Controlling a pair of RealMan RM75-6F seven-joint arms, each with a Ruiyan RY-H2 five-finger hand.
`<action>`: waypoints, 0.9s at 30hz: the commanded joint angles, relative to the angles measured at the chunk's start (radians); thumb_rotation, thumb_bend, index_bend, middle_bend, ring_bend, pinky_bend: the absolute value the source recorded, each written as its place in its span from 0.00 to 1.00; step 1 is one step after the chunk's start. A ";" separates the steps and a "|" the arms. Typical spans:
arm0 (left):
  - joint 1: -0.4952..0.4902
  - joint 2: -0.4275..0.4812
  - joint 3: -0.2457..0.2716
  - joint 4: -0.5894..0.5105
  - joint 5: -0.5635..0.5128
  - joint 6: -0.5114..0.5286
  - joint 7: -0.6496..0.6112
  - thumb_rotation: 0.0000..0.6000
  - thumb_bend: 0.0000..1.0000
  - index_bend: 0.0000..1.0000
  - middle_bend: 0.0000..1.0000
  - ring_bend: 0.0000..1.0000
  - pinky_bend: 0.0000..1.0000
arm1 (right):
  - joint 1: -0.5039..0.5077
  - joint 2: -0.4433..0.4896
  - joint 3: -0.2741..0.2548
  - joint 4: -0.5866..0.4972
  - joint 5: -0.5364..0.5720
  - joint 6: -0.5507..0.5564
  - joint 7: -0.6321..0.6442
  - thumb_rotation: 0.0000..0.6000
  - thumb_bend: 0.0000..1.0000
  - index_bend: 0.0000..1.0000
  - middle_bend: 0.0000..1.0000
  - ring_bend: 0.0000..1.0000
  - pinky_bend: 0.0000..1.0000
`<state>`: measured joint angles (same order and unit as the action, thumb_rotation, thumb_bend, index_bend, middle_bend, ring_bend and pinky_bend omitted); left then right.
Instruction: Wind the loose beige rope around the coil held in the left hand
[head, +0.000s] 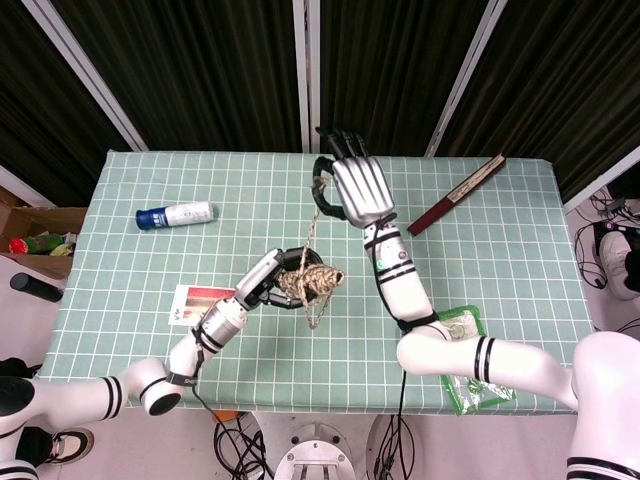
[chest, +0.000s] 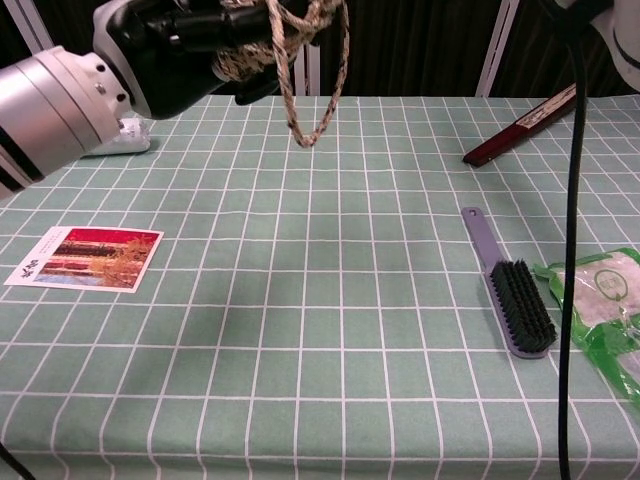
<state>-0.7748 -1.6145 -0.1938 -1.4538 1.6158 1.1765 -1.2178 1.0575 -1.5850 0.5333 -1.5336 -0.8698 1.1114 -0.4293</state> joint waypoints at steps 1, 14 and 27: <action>-0.006 0.029 0.013 0.034 0.040 0.064 -0.148 1.00 0.46 0.78 0.78 0.71 0.84 | -0.035 0.020 -0.021 -0.006 -0.027 0.013 0.049 1.00 0.52 1.00 0.13 0.00 0.00; 0.023 0.063 -0.062 0.032 -0.126 0.070 -0.386 1.00 0.46 0.78 0.78 0.71 0.84 | -0.142 0.094 -0.124 -0.041 -0.127 0.035 0.134 1.00 0.52 1.00 0.13 0.00 0.00; 0.078 0.040 -0.142 0.001 -0.300 0.054 -0.266 1.00 0.46 0.78 0.78 0.71 0.84 | -0.229 0.169 -0.230 -0.118 -0.289 0.094 0.122 1.00 0.52 1.00 0.11 0.00 0.00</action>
<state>-0.7071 -1.5683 -0.3222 -1.4450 1.3327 1.2328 -1.4991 0.8401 -1.4235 0.3160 -1.6456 -1.1433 1.1927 -0.3015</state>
